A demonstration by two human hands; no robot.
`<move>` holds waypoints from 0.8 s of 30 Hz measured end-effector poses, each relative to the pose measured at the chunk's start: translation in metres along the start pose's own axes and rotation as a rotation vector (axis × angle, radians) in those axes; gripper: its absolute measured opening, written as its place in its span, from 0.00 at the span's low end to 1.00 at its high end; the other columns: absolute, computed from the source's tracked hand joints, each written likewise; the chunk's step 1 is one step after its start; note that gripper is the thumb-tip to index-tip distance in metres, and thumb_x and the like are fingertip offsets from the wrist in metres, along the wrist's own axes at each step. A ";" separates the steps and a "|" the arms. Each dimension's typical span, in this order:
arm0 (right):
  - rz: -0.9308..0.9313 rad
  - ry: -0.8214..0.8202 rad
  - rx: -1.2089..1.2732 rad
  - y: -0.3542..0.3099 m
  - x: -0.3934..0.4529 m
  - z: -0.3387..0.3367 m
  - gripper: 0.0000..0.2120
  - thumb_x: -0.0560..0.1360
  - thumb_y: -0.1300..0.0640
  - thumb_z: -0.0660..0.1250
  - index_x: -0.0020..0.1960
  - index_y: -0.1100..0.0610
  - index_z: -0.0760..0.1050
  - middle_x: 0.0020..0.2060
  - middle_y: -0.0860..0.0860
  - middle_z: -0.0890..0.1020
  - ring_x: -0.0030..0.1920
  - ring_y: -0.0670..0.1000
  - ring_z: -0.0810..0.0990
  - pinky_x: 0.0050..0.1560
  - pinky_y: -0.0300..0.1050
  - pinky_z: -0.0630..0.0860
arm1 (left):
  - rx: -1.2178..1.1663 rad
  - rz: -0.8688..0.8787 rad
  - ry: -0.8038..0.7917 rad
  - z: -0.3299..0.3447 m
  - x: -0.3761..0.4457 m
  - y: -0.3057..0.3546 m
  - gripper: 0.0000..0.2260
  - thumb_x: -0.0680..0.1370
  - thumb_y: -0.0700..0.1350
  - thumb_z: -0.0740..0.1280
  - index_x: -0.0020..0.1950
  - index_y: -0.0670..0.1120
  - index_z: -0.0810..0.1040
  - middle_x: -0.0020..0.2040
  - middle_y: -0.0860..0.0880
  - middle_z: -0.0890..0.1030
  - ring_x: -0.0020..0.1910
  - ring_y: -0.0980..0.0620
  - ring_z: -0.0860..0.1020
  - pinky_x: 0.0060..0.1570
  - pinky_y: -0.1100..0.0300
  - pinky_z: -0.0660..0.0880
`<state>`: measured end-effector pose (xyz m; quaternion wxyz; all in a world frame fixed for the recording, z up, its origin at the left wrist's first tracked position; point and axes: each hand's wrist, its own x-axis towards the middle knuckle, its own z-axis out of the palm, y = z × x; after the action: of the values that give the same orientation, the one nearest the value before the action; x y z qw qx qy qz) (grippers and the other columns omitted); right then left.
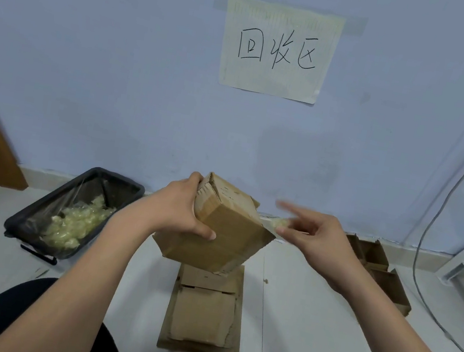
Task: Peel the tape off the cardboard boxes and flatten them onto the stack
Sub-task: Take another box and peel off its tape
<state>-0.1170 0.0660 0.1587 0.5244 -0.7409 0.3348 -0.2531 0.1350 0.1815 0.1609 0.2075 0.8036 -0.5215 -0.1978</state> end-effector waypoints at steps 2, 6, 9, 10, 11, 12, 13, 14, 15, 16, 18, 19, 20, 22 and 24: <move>-0.010 -0.035 0.029 -0.005 0.003 0.011 0.24 0.74 0.58 0.75 0.64 0.37 0.78 0.41 0.63 0.83 0.42 0.53 0.79 0.61 0.43 0.76 | -0.027 -0.034 0.028 -0.013 0.000 -0.006 0.38 0.63 0.56 0.83 0.64 0.52 0.64 0.56 0.53 0.76 0.55 0.50 0.77 0.52 0.53 0.77; 0.066 -0.016 0.111 -0.015 0.023 0.045 0.16 0.71 0.60 0.77 0.57 0.53 0.79 0.42 0.53 0.87 0.47 0.49 0.86 0.56 0.46 0.77 | -0.067 -0.140 0.143 -0.046 0.002 -0.030 0.39 0.63 0.56 0.84 0.65 0.49 0.65 0.57 0.51 0.76 0.55 0.48 0.74 0.51 0.55 0.72; 0.092 -0.026 0.142 -0.018 0.050 0.077 0.12 0.70 0.58 0.79 0.50 0.58 0.81 0.44 0.54 0.87 0.51 0.52 0.86 0.60 0.51 0.77 | -0.110 -0.241 0.272 -0.079 -0.001 -0.057 0.39 0.63 0.56 0.83 0.64 0.47 0.64 0.61 0.47 0.77 0.61 0.44 0.75 0.53 0.52 0.73; 0.091 -0.040 0.155 -0.021 0.062 0.091 0.11 0.70 0.58 0.79 0.49 0.59 0.81 0.44 0.54 0.87 0.51 0.52 0.85 0.62 0.52 0.76 | -0.127 -0.279 0.328 -0.092 -0.003 -0.068 0.40 0.63 0.57 0.83 0.66 0.46 0.64 0.64 0.45 0.77 0.63 0.42 0.75 0.55 0.51 0.74; 0.087 -0.059 0.169 -0.024 0.074 0.107 0.11 0.70 0.58 0.79 0.49 0.60 0.82 0.45 0.54 0.87 0.51 0.52 0.85 0.64 0.53 0.76 | -0.146 -0.326 0.383 -0.103 -0.004 -0.082 0.41 0.64 0.57 0.83 0.67 0.45 0.64 0.66 0.43 0.76 0.65 0.40 0.75 0.58 0.49 0.74; 0.080 -0.084 0.184 -0.026 0.085 0.124 0.11 0.69 0.58 0.79 0.48 0.61 0.82 0.45 0.55 0.87 0.50 0.52 0.85 0.64 0.54 0.76 | -0.162 -0.372 0.438 -0.113 -0.005 -0.096 0.42 0.64 0.57 0.83 0.68 0.45 0.64 0.67 0.42 0.75 0.66 0.39 0.74 0.60 0.47 0.75; 0.073 -0.113 0.194 -0.027 0.097 0.142 0.10 0.69 0.57 0.79 0.47 0.61 0.83 0.46 0.55 0.87 0.50 0.51 0.84 0.64 0.54 0.77 | -0.179 -0.417 0.491 -0.121 -0.006 -0.112 0.43 0.64 0.58 0.82 0.69 0.44 0.63 0.68 0.41 0.75 0.66 0.38 0.74 0.62 0.45 0.75; 0.070 -0.145 0.193 -0.027 0.109 0.161 0.10 0.69 0.57 0.79 0.47 0.60 0.84 0.46 0.53 0.86 0.50 0.50 0.84 0.63 0.53 0.78 | -0.198 -0.461 0.546 -0.126 -0.007 -0.127 0.43 0.65 0.58 0.82 0.69 0.44 0.63 0.68 0.41 0.74 0.67 0.37 0.74 0.63 0.43 0.75; 0.071 -0.178 0.180 -0.026 0.119 0.182 0.09 0.69 0.56 0.79 0.46 0.59 0.85 0.47 0.51 0.86 0.51 0.49 0.84 0.60 0.50 0.80 | -0.223 -0.512 0.601 -0.129 -0.009 -0.141 0.44 0.65 0.58 0.82 0.70 0.44 0.62 0.69 0.40 0.73 0.67 0.37 0.73 0.64 0.42 0.74; 0.071 -0.206 0.154 -0.023 0.128 0.202 0.08 0.70 0.55 0.79 0.45 0.58 0.85 0.47 0.48 0.87 0.50 0.47 0.84 0.57 0.45 0.80 | -0.252 -0.569 0.653 -0.129 -0.010 -0.155 0.45 0.66 0.58 0.82 0.72 0.43 0.61 0.70 0.40 0.72 0.69 0.36 0.72 0.65 0.42 0.73; 0.059 -0.225 0.091 -0.015 0.144 0.245 0.05 0.71 0.56 0.78 0.44 0.56 0.86 0.41 0.45 0.86 0.40 0.41 0.82 0.46 0.36 0.77 | -0.294 -0.676 0.737 -0.123 -0.015 -0.184 0.46 0.67 0.57 0.82 0.74 0.42 0.60 0.72 0.39 0.70 0.71 0.35 0.70 0.67 0.41 0.70; 0.048 -0.216 0.071 -0.009 0.152 0.267 0.03 0.71 0.58 0.77 0.43 0.56 0.86 0.38 0.44 0.85 0.36 0.39 0.80 0.43 0.34 0.74 | -0.297 -0.712 0.763 -0.118 -0.018 -0.199 0.46 0.67 0.56 0.82 0.74 0.41 0.60 0.72 0.39 0.70 0.71 0.35 0.69 0.67 0.41 0.70; 0.039 -0.203 0.048 -0.001 0.160 0.288 0.02 0.72 0.59 0.77 0.44 0.56 0.86 0.36 0.44 0.84 0.34 0.38 0.79 0.41 0.33 0.73 | -0.289 -0.737 0.781 -0.113 -0.021 -0.212 0.46 0.67 0.55 0.82 0.73 0.41 0.60 0.71 0.38 0.70 0.71 0.34 0.70 0.67 0.40 0.70; 0.040 -0.210 -0.017 0.015 0.176 0.327 0.08 0.72 0.62 0.74 0.51 0.56 0.85 0.33 0.43 0.81 0.34 0.40 0.78 0.41 0.34 0.73 | -0.270 -0.780 0.816 -0.106 -0.024 -0.234 0.45 0.66 0.55 0.83 0.72 0.42 0.61 0.70 0.38 0.71 0.69 0.33 0.71 0.65 0.40 0.72; 0.078 -0.240 -0.047 0.032 0.191 0.362 0.16 0.73 0.64 0.70 0.59 0.54 0.78 0.32 0.45 0.78 0.34 0.43 0.76 0.41 0.36 0.73 | -0.275 -0.828 0.848 -0.103 -0.025 -0.250 0.45 0.66 0.55 0.82 0.73 0.42 0.60 0.70 0.38 0.70 0.68 0.33 0.71 0.65 0.40 0.71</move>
<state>0.2623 0.1333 0.0164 0.5527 -0.7643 0.3038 -0.1341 0.3696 0.3098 0.1144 0.4050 0.9142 -0.0071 0.0099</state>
